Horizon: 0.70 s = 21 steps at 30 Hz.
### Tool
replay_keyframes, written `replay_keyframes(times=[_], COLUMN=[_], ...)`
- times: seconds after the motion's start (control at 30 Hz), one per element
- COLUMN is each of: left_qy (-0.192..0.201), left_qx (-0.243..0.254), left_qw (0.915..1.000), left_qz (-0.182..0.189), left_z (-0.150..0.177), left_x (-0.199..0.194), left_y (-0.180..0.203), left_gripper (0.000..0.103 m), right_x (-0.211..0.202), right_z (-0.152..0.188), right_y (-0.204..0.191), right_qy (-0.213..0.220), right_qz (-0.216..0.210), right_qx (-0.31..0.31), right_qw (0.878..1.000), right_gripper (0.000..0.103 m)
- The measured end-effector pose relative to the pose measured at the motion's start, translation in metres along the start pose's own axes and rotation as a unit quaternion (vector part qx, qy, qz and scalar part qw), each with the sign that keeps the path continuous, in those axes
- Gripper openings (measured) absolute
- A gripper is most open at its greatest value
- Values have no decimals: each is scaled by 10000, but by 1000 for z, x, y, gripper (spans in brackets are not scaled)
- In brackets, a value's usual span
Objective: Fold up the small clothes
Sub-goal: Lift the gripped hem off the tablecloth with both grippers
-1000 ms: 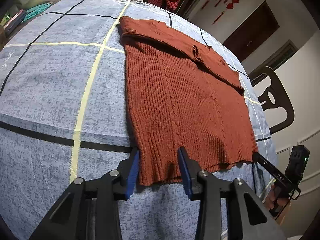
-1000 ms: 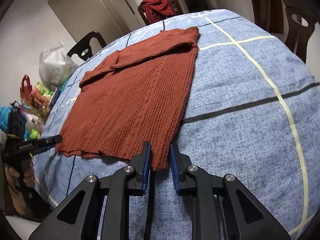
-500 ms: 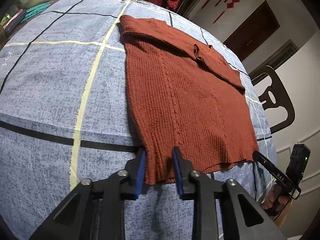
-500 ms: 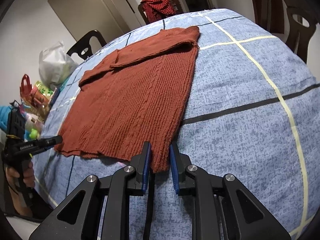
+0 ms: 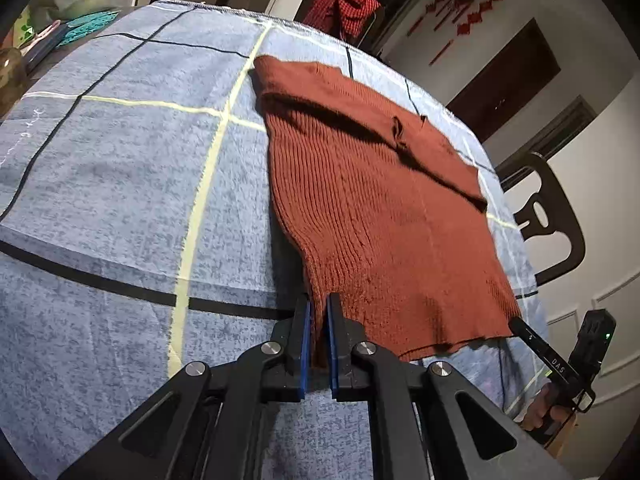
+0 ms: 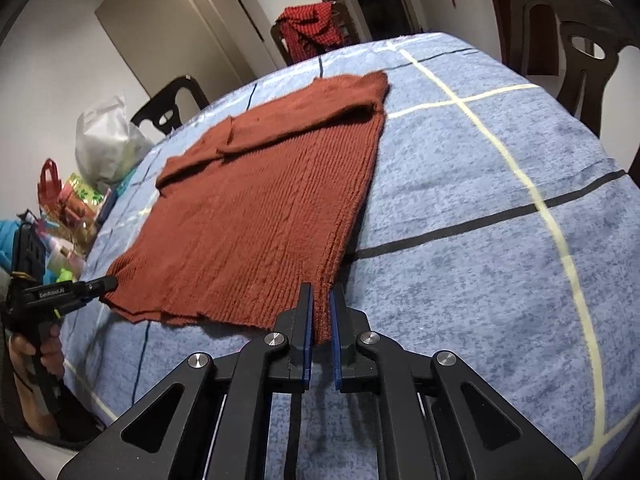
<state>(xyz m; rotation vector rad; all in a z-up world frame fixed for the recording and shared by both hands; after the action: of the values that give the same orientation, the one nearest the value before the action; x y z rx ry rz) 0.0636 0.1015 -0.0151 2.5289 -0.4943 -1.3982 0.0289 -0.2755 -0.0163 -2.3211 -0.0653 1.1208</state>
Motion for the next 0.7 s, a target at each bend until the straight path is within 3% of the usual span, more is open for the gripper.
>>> replay_keyframes(times=[0.13, 0.3, 0.63, 0.7], left_qy=[10, -202, -308, -314], left_qx=[-77, -325, -249, -354], left_qw=[9999, 9988, 9987, 9980], left_qz=[150, 293, 321, 421], left_z=[3, 10, 10, 10], left_x=[-2, 14, 20, 21], left_y=[-1, -7, -3, -3], left_gripper=[9, 9, 12, 20], right_x=[-9, 5, 5, 5], right_z=[-4, 0, -1, -1], right_y=[3, 9, 8, 9], right_qy=[98, -123, -121, -133], right_qz=[-94, 36, 12, 19], right_qx=[134, 224, 259, 258], right_qw=[9998, 9997, 9996, 9996], right_gripper=[7, 7, 7, 7])
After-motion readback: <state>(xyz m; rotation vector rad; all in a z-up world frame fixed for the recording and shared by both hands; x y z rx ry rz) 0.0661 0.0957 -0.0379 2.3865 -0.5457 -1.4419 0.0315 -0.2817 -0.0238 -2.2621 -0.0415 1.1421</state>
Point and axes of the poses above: each gripper's, at about its wrist camera, not at the fingertips, and x roughly the way its jaws point, y to its right, z to its underside, the point moved 5 cm from there along x, roughly the way its jaws point, and after that the axes turned 13 degrees about x, right-handed, at the moved point
